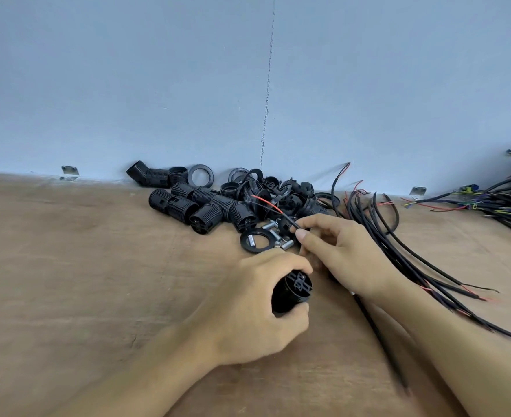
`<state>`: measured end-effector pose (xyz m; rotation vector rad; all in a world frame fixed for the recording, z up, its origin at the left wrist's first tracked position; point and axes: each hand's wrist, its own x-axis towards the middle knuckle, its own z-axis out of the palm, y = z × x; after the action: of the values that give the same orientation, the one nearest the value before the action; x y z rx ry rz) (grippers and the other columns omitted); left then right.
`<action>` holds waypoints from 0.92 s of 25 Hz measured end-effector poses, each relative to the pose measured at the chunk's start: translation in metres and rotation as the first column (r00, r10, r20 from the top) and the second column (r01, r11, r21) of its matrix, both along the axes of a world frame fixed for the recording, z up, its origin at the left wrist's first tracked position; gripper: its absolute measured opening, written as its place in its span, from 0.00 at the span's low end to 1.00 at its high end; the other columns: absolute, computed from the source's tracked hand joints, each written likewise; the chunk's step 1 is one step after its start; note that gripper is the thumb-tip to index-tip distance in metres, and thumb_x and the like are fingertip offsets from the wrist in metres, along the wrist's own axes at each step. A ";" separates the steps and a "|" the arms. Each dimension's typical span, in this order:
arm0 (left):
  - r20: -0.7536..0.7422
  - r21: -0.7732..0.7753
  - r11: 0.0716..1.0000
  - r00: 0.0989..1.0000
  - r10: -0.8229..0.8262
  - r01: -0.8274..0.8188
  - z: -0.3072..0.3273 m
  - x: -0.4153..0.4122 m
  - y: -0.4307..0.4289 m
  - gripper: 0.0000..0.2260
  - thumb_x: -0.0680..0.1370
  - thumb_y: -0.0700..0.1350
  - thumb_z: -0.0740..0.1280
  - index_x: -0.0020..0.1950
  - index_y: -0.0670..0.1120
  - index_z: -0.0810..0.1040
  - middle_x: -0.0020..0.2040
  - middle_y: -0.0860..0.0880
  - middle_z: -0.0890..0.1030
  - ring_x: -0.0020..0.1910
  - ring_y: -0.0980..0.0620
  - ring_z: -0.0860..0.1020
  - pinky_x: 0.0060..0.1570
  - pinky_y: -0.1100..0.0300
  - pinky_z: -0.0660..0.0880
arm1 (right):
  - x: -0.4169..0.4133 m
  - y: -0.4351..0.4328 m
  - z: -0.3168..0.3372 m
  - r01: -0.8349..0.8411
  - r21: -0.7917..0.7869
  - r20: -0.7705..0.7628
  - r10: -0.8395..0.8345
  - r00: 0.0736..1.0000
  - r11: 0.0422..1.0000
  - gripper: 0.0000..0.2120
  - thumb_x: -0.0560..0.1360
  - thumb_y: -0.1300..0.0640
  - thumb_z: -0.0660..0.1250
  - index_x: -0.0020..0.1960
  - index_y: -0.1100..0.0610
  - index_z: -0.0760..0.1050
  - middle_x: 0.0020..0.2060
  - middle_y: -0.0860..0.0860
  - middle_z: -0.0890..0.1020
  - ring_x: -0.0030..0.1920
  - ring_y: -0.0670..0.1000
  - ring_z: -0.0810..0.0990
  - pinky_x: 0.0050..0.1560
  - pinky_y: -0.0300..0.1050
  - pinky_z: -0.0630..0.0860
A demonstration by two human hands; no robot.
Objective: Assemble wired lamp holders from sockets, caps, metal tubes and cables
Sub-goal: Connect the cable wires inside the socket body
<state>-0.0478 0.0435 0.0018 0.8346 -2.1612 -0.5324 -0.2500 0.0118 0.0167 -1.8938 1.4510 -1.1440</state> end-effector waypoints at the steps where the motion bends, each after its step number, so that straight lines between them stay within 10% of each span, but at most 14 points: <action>1: -0.013 0.006 1.000 1.000 0.016 -0.016 -0.001 0.001 -0.002 0.15 0.71 0.48 0.73 0.57 0.54 0.81 0.50 0.62 0.80 0.52 0.61 0.79 0.52 0.73 0.71 | -0.002 -0.001 -0.002 0.024 -0.045 -0.069 -0.027 0.997 0.999 0.05 0.80 0.55 0.68 0.50 0.46 0.81 0.36 0.46 0.84 0.34 0.49 0.79 0.41 0.46 0.76; 7: -0.048 0.049 0.973 0.972 0.229 -0.227 -0.001 0.018 -0.024 0.16 0.69 0.51 0.72 0.56 0.56 0.82 0.52 0.62 0.83 0.55 0.63 0.80 0.57 0.67 0.75 | 0.002 0.002 0.004 0.081 -0.138 -0.271 -0.116 0.956 0.987 0.14 0.80 0.60 0.64 0.60 0.45 0.77 0.43 0.40 0.83 0.43 0.40 0.79 0.47 0.43 0.74; 12: -0.077 0.122 0.967 0.969 0.236 -0.226 0.001 0.022 -0.028 0.18 0.69 0.48 0.71 0.58 0.57 0.82 0.53 0.61 0.84 0.57 0.60 0.81 0.59 0.56 0.79 | 0.020 0.015 0.005 0.209 -0.171 -0.542 -0.269 0.796 0.963 0.09 0.78 0.56 0.60 0.56 0.47 0.74 0.51 0.43 0.81 0.53 0.52 0.78 0.49 0.49 0.75; 23: -0.303 0.308 0.900 0.865 0.400 -0.308 0.001 0.015 -0.027 0.10 0.69 0.43 0.70 0.46 0.56 0.77 0.39 0.57 0.81 0.40 0.60 0.78 0.41 0.70 0.70 | 0.031 0.022 0.001 0.160 -0.369 -0.387 -0.307 0.869 0.916 0.10 0.80 0.41 0.60 0.49 0.44 0.77 0.41 0.41 0.79 0.41 0.45 0.75 0.37 0.45 0.72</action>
<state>-0.0328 0.0166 0.0033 1.1488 -1.5742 -0.7123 -0.2193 0.0343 0.0181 -2.3724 1.8759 -1.1735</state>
